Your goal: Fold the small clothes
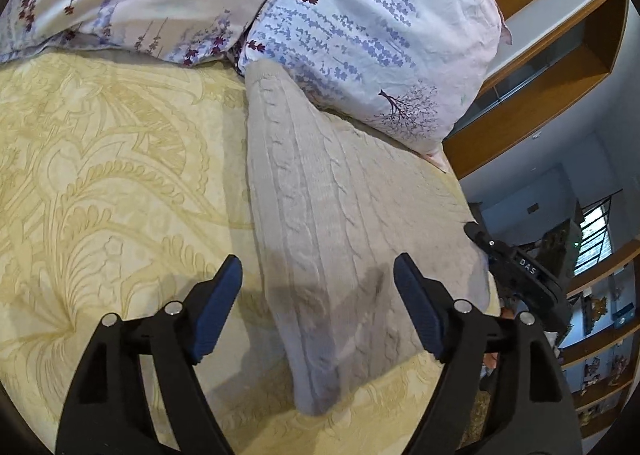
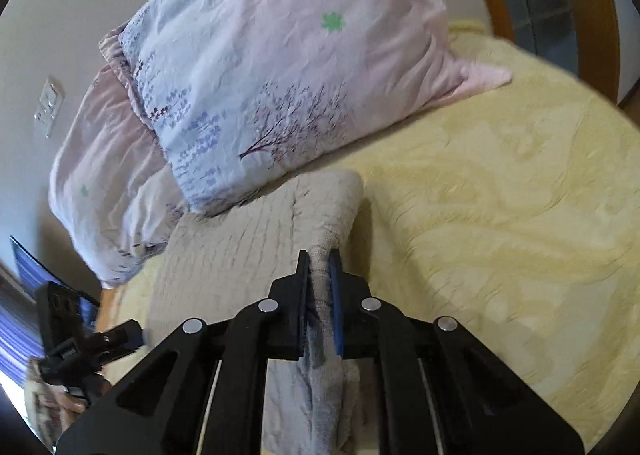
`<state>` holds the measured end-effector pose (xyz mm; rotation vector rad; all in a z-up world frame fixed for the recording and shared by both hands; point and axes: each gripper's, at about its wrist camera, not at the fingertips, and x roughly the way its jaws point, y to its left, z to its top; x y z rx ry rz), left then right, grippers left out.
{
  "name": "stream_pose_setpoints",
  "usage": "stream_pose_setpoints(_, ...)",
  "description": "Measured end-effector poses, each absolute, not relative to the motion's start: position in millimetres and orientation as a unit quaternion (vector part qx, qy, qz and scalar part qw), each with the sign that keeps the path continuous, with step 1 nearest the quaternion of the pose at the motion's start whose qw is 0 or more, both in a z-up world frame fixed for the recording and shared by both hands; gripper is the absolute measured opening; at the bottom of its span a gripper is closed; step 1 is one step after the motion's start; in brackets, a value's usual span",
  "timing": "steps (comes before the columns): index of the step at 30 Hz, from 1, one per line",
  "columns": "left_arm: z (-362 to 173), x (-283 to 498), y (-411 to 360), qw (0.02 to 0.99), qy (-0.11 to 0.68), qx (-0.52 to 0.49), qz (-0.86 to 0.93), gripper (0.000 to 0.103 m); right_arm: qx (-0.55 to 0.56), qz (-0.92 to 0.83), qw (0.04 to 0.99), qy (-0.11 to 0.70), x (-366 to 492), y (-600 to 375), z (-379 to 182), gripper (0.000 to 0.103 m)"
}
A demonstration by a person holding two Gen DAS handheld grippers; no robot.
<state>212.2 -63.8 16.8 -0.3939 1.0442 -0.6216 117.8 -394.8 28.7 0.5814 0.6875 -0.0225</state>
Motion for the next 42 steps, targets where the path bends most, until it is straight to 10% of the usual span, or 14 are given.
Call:
stream_pose_setpoints(14,9.8,222.8,-84.7,0.803,0.485,-0.161,-0.305,0.083,0.288,-0.035,0.878,0.381,128.8,-404.5,-5.7,0.011)
stream_pose_setpoints(16,11.7,222.5,-85.8,0.804,0.483,-0.157,-0.309,0.085,0.308,-0.026,0.874,0.374,123.7,-409.8,0.4,0.018)
stream_pose_setpoints(18,13.4,226.0,-86.2,0.802,0.481,-0.163,-0.315,0.088,0.34,-0.014,0.865,0.368,119.3,-419.0,6.7,0.056)
stream_pose_setpoints(20,13.6,229.6,-84.0,0.796,0.483,-0.176,-0.318,0.089,0.367,-0.006,0.859,0.357,117.1,-427.9,11.7,0.07)
stream_pose_setpoints(42,-0.5,254.6,-110.7,0.789,0.503,-0.15,-0.318,0.094,0.381,0.08,0.817,0.424,162.2,-417.5,-5.2,0.072)
